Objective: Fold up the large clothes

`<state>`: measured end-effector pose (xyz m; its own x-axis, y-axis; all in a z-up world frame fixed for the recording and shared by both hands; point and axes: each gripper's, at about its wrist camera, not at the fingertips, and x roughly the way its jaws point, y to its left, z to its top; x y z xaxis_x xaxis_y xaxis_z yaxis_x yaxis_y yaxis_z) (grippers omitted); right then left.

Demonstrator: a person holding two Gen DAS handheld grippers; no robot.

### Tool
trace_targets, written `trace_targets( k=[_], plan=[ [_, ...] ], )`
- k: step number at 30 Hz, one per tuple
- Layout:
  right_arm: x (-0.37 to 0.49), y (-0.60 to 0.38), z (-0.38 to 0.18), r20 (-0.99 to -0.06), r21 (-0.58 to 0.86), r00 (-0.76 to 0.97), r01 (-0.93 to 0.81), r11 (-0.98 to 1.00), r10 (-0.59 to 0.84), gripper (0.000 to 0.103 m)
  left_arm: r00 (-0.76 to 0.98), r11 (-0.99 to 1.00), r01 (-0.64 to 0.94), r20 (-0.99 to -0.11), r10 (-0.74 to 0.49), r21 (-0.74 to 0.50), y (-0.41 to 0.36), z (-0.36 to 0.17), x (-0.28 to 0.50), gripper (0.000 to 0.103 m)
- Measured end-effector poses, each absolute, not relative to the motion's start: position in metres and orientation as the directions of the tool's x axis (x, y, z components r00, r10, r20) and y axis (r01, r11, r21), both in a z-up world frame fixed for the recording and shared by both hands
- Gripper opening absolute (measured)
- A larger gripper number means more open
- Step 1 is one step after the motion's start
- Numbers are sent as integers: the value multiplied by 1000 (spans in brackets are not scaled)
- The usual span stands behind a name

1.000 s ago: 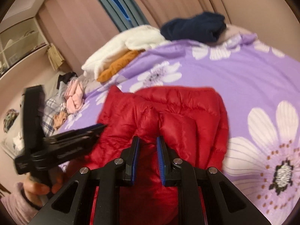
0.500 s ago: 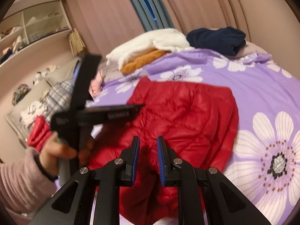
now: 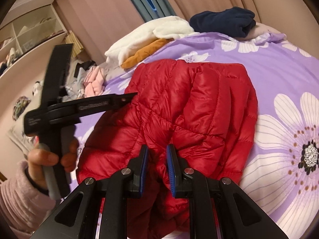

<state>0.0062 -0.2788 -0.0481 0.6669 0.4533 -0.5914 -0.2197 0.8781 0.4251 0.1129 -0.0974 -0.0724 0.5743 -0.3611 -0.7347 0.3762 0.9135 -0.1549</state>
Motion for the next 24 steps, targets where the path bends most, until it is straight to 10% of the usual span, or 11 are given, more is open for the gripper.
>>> trace_targets(
  k=[24],
  plan=[
    [8, -280, 4, -498, 395, 770, -207, 895, 398, 29, 534, 911, 356, -755, -380, -207, -55, -80, 37, 38]
  ],
)
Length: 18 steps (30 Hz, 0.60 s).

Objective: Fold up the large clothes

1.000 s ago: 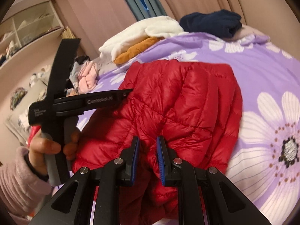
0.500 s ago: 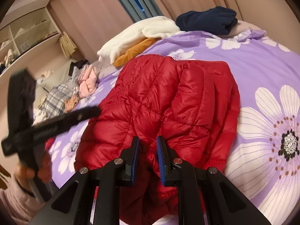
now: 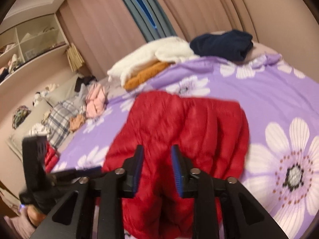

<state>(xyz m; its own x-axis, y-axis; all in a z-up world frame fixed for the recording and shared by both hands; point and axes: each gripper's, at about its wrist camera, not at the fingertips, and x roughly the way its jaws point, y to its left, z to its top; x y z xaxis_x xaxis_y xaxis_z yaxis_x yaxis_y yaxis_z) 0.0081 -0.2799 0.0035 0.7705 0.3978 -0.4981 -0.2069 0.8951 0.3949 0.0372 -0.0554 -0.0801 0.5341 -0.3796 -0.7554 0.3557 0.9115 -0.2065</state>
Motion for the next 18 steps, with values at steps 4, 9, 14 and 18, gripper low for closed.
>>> trace_targets(
  k=[4, 9, 14, 18],
  plan=[
    [23, -277, 8, -494, 368, 788, -195, 909, 368, 29, 534, 912, 361, -758, -375, -197, -56, -81, 36, 39],
    [48, -279, -4, -549, 360, 769, -136, 923, 327, 29, 530, 910, 366, -759, -377, -196, -55, -81, 37, 40],
    [72, -284, -38, -662, 373, 689, -39, 927, 295, 29, 530, 904, 383, -756, -384, -191, -60, -81, 35, 42],
    [70, -280, -47, -684, 331, 681, -28, 943, 260, 28, 535, 904, 391, -756, -377, -174, -64, -82, 34, 43]
  ],
)
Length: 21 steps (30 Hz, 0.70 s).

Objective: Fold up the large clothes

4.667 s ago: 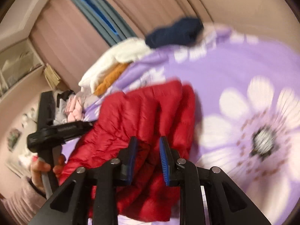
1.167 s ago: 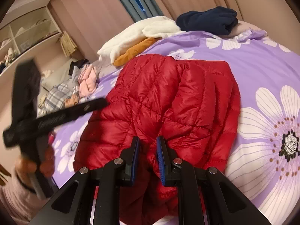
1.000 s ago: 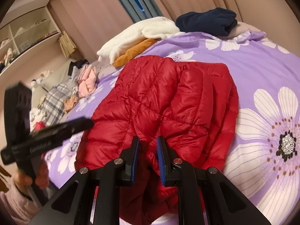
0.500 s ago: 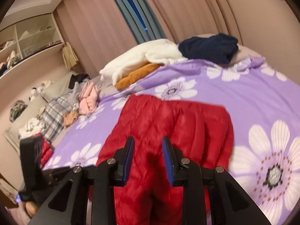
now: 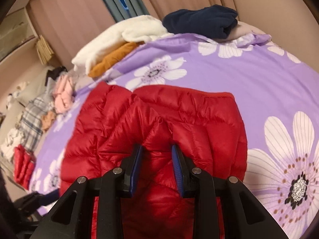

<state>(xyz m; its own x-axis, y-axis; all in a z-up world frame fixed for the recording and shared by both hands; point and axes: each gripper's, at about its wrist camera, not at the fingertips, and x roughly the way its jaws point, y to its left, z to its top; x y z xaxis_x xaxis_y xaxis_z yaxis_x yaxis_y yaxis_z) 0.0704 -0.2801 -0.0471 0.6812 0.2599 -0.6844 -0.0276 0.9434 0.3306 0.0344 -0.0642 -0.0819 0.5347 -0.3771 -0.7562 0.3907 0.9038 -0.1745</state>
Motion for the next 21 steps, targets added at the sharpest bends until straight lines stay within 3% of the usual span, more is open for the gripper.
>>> trace_targets(
  k=[5, 13, 21],
  plan=[
    [62, -284, -35, -673, 344, 687, -39, 938, 275, 29, 535, 905, 390, -758, -372, -169, -64, -82, 33, 45],
    [14, -269, -8, -596, 281, 731, -196, 939, 331, 29, 535, 907, 386, -760, -369, -169, -63, -82, 32, 46],
    [7, -254, -27, -655, 199, 698, -207, 958, 287, 29, 534, 906, 389, -761, -368, -165, -66, -82, 31, 47]
  ],
)
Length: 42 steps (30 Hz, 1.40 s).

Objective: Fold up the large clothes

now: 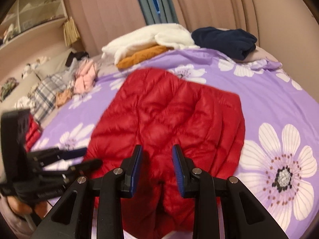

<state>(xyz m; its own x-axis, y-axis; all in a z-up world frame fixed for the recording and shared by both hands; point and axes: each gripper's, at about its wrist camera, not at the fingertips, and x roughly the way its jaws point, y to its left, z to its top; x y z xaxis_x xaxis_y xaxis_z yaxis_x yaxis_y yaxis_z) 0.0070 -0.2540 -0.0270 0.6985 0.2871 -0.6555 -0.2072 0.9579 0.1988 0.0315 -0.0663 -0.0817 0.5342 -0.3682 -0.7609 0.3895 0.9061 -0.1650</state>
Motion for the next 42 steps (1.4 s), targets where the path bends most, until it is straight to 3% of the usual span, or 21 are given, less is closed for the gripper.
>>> trace_targets(
  k=[8, 12, 18, 22, 29, 33, 36, 42],
  plan=[
    [10, -250, -42, -672, 184, 690, -195, 963, 268, 29, 527, 902, 390, -759, -383, -184, -64, -80, 33, 51],
    [6, -258, -38, -653, 256, 686, -196, 946, 319, 30, 519, 903, 350, -751, -409, -250, -48, -75, 39, 60],
    [-4, -266, -33, -604, 351, 695, -206, 913, 389, 36, 538, 909, 298, -735, -413, -292, -30, -71, 43, 63],
    [-11, -266, -25, -560, 388, 709, -234, 892, 429, 52, 552, 908, 279, -722, -418, -313, -25, -68, 45, 68],
    [-9, -267, -14, -520, 422, 729, -234, 876, 445, 66, 559, 899, 243, -704, -437, -364, -16, -65, 53, 75],
    [-5, -272, -11, -513, 445, 735, -213, 870, 443, 66, 565, 890, 227, -691, -451, -395, -10, -62, 60, 76],
    [-1, -280, -10, -511, 459, 749, -178, 871, 422, 85, 563, 882, 211, -685, -462, -421, -5, -61, 66, 77],
    [11, -307, -17, -518, 539, 754, -79, 838, 405, 93, 531, 851, 170, -681, -504, -497, 7, -67, 83, 80]
  ],
)
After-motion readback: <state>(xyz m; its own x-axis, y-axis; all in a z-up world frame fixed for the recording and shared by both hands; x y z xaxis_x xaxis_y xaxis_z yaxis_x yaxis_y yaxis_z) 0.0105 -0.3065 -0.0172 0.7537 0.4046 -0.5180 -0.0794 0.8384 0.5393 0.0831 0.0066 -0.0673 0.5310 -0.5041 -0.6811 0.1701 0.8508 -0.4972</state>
